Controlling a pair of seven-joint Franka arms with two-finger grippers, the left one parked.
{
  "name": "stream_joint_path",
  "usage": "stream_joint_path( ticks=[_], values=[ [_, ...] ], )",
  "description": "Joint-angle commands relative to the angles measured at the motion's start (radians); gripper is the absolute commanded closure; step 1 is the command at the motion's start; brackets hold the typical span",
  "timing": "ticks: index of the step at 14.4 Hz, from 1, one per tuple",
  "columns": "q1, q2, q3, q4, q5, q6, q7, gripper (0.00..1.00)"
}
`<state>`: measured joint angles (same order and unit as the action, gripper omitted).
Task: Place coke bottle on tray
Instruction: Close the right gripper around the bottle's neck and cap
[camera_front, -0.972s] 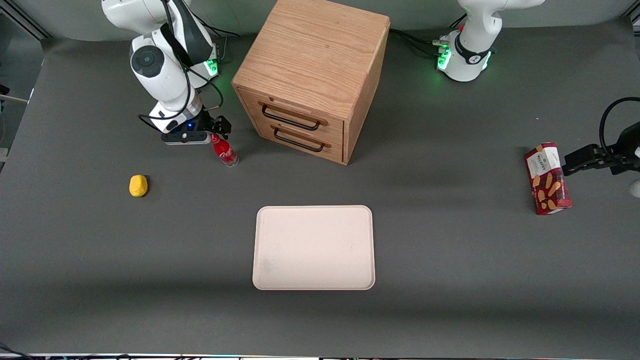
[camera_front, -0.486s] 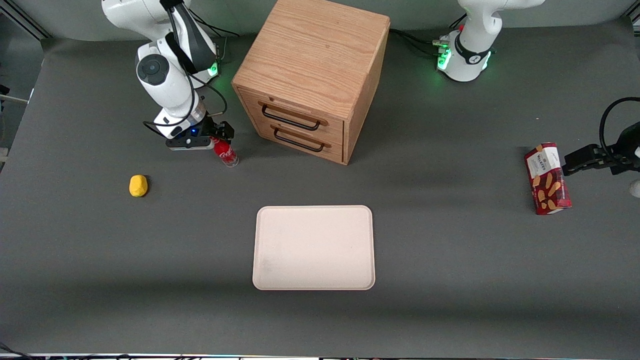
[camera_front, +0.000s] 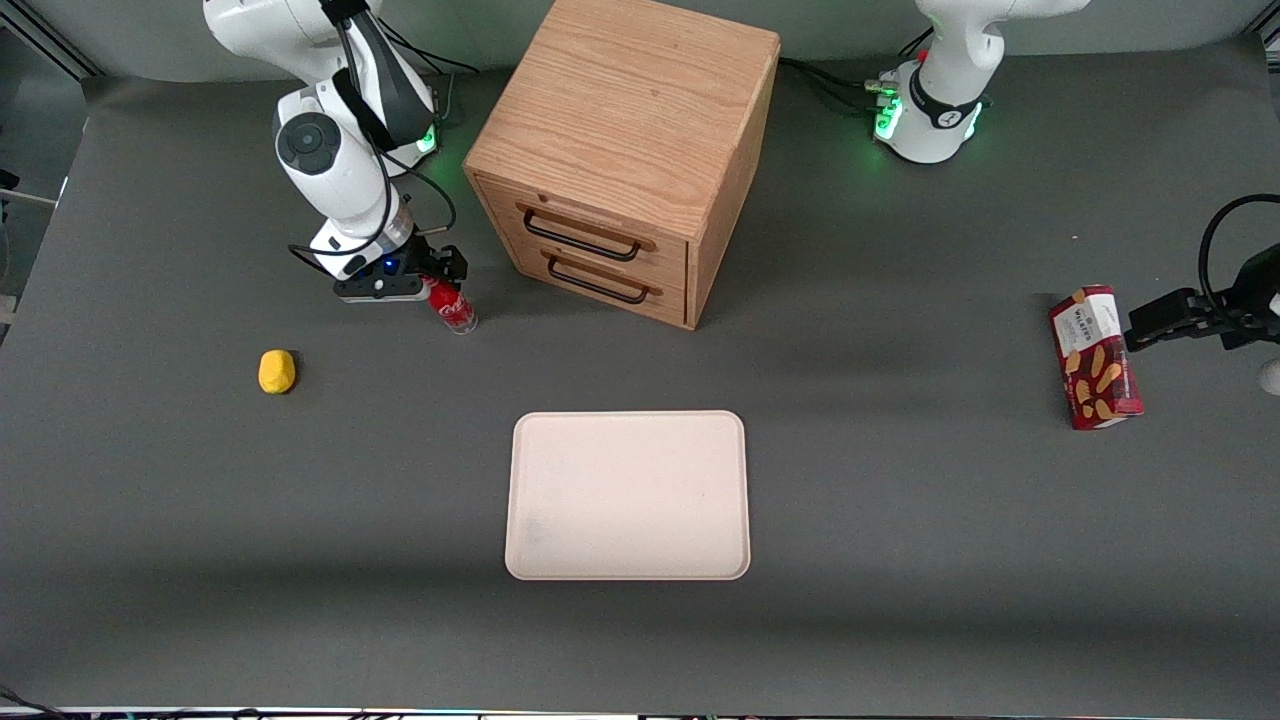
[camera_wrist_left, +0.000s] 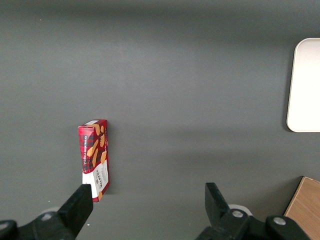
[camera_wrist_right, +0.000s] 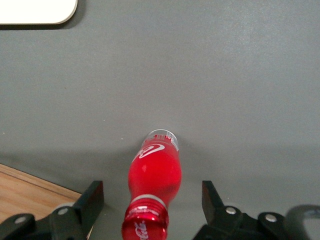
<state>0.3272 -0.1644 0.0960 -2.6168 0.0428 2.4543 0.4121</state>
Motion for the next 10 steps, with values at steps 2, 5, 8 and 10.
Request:
stream_joint_path(
  ticks=[2,5,8,10],
  values=[
    [0.000,0.011,0.005,0.003,0.002,0.012,0.020,0.25],
    [0.000,0.019,0.005,0.003,0.002,0.012,0.020,0.51],
    [0.000,0.020,0.005,0.004,0.002,0.011,0.014,0.85],
    [0.000,0.019,0.004,0.011,0.002,0.003,0.010,1.00]
  ],
)
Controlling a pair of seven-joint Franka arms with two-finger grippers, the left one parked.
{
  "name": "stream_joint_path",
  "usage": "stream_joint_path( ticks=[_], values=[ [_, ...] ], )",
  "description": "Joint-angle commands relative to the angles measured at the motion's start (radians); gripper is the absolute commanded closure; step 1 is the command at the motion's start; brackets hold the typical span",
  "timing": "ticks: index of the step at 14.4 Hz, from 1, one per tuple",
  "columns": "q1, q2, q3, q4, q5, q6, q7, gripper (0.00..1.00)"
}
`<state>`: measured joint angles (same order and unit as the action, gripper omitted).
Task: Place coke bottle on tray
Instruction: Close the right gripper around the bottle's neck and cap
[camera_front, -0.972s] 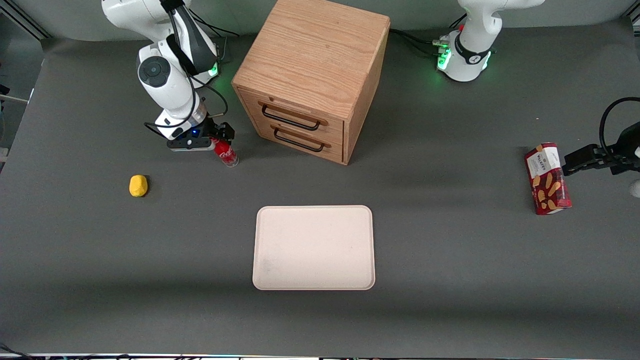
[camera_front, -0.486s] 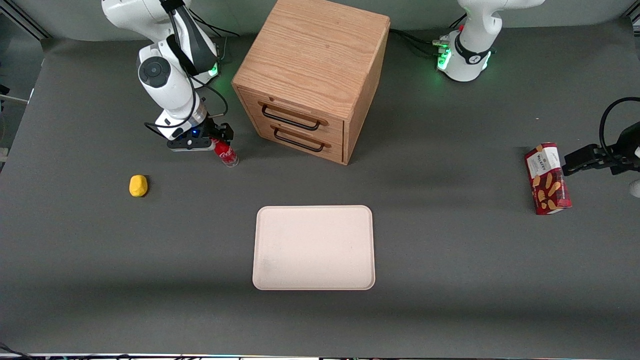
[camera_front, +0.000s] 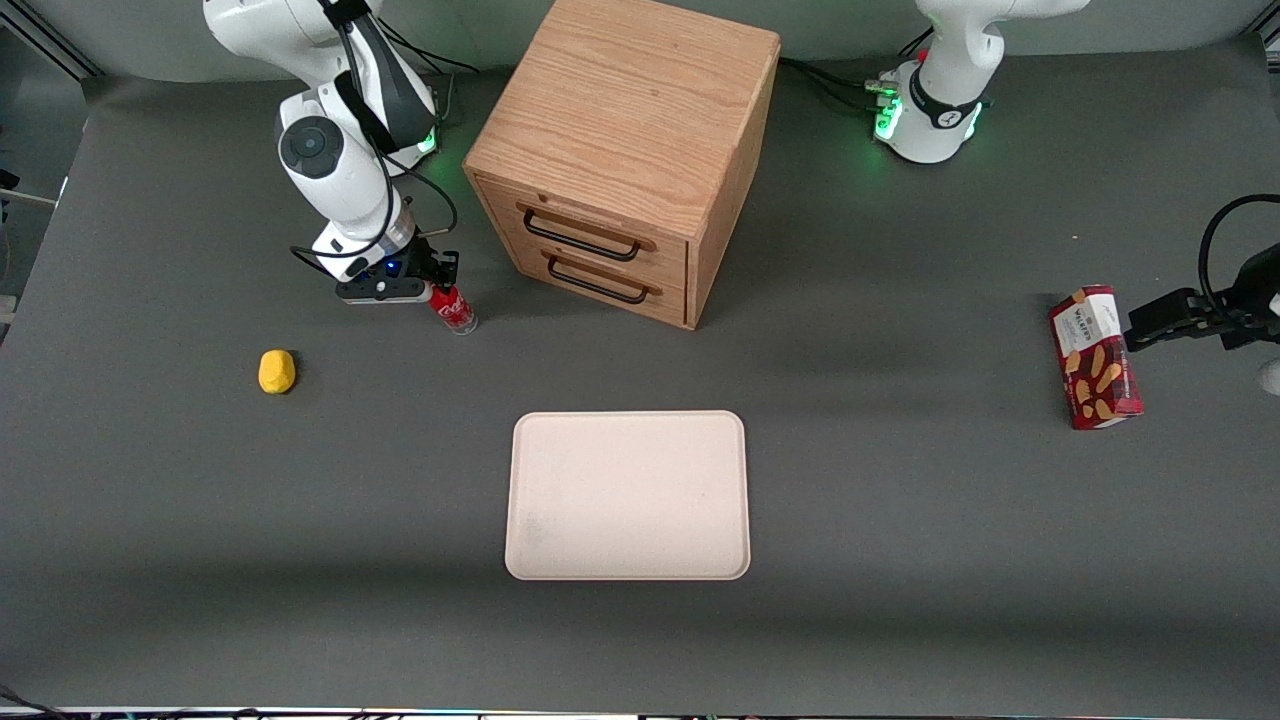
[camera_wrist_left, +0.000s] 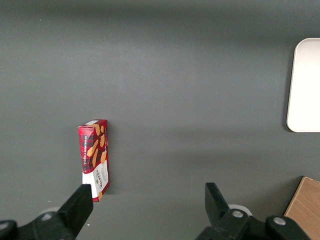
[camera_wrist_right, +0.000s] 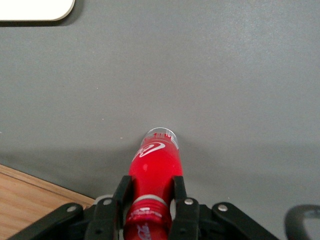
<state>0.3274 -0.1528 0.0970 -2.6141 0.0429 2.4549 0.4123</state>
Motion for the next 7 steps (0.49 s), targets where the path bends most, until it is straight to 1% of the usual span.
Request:
stream_joint_path(
  ticks=[1,3,4,7],
  values=[
    [-0.002,0.007,0.003,0.014,0.002,-0.002,0.007,1.00],
    [-0.005,0.004,-0.002,0.040,0.002,-0.010,0.000,1.00],
    [-0.010,0.004,-0.003,0.070,0.000,-0.042,0.000,1.00],
    [-0.014,0.021,-0.010,0.231,-0.004,-0.209,-0.001,1.00]
  ],
)
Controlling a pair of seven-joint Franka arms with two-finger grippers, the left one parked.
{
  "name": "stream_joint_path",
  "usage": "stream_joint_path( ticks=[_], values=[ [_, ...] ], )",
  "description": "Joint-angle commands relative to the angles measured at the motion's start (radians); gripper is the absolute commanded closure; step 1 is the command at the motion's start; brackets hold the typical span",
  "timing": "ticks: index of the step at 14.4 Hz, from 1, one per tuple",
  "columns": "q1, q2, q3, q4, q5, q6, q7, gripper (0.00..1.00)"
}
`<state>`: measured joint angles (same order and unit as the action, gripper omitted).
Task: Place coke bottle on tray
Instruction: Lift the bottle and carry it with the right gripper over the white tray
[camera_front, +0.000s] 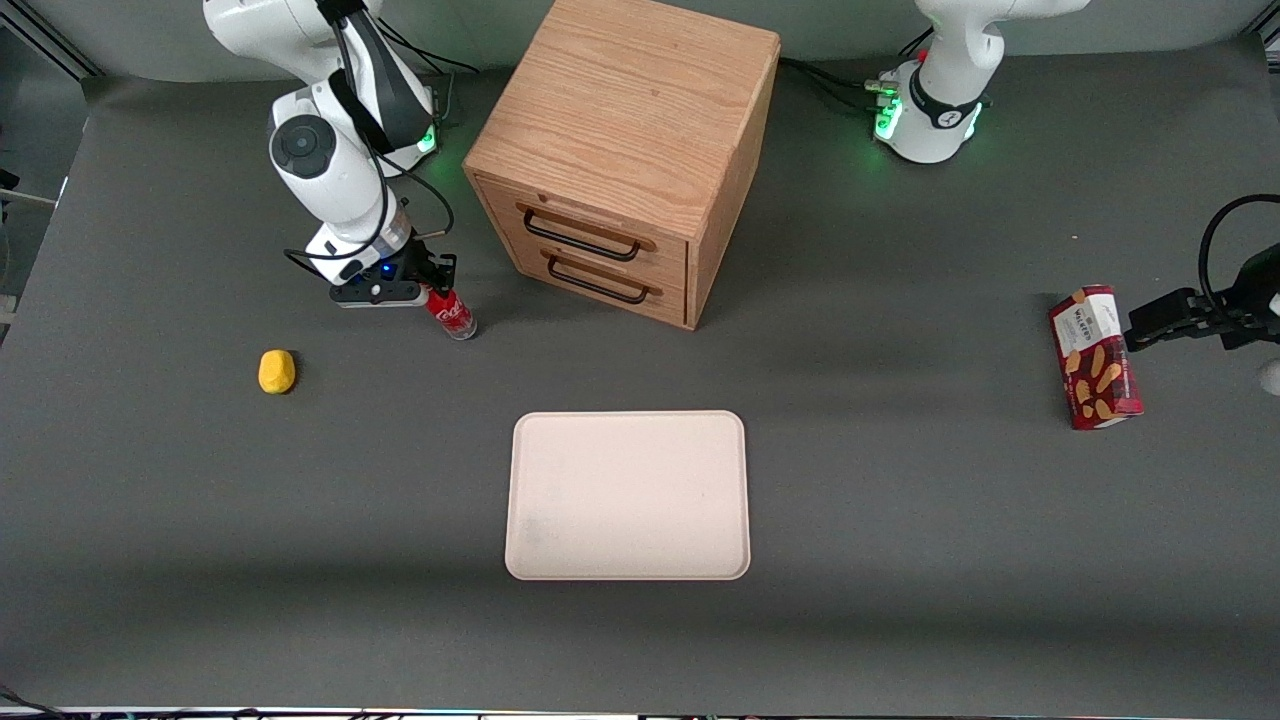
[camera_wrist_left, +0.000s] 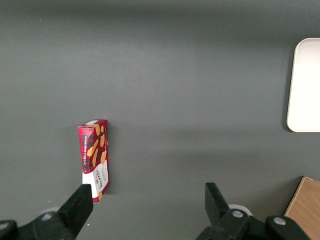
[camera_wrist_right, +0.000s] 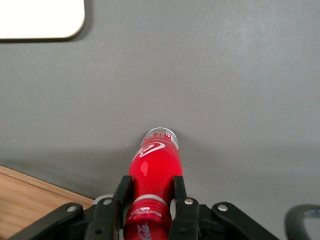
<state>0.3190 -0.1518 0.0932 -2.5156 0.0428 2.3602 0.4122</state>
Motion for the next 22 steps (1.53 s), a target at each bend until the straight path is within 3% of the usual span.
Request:
stream_joint_path(
  ticks=[1,7,12,15,22],
  values=[
    [-0.015,0.032,-0.006,0.203,-0.004,-0.178,-0.010,1.00],
    [-0.049,0.239,-0.036,0.798,-0.008,-0.626,-0.079,1.00],
    [-0.049,0.547,-0.038,1.413,-0.008,-0.978,-0.084,1.00],
    [-0.049,0.664,-0.036,1.601,-0.008,-0.983,-0.084,1.00],
    [-0.037,0.825,-0.026,1.611,-0.014,-0.663,-0.084,1.00]
  ],
)
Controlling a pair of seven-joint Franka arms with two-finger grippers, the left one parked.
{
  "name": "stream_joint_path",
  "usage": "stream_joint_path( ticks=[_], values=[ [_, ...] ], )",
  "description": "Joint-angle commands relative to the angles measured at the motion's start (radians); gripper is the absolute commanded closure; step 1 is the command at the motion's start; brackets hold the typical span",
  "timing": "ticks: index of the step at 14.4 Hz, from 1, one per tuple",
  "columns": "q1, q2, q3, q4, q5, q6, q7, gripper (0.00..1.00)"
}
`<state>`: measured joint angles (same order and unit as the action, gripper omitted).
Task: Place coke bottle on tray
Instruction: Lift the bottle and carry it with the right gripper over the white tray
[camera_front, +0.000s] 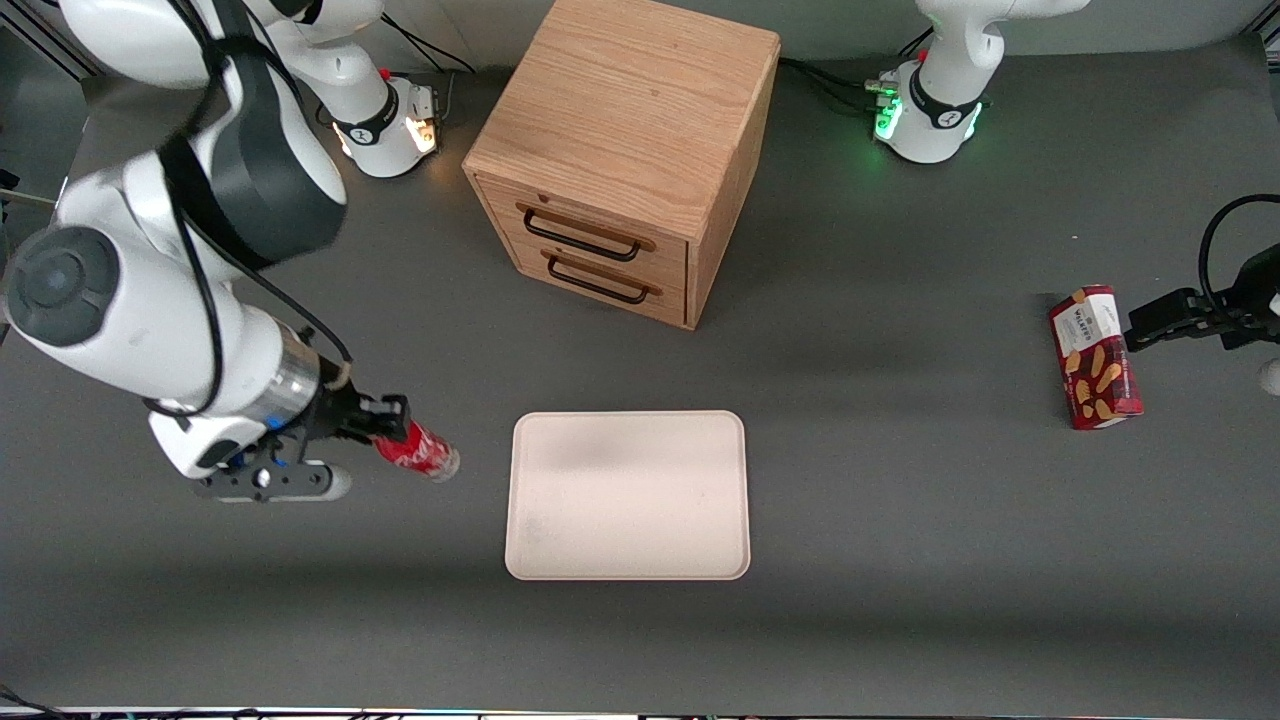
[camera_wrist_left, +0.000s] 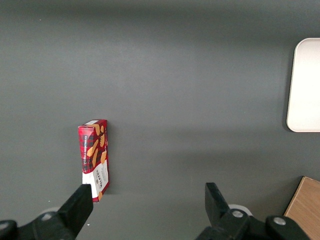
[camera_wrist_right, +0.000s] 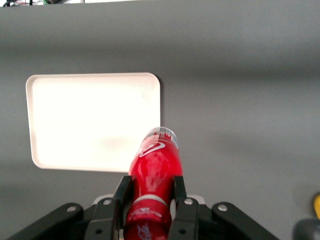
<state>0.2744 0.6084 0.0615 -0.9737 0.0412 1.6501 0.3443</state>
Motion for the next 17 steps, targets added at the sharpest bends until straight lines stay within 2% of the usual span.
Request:
stream_joint_path(
  ticks=[1,3,7,11,17],
  values=[
    [0.012,0.092,0.007,0.070,-0.027,0.095,-0.018,1.00],
    [0.043,0.149,0.011,0.069,-0.063,0.184,-0.014,1.00],
    [0.069,0.232,0.012,0.069,-0.067,0.304,-0.014,1.00],
    [0.078,0.281,0.026,0.067,-0.080,0.367,-0.016,1.00],
    [0.091,0.314,0.024,0.041,-0.083,0.369,-0.004,1.00]
  ],
)
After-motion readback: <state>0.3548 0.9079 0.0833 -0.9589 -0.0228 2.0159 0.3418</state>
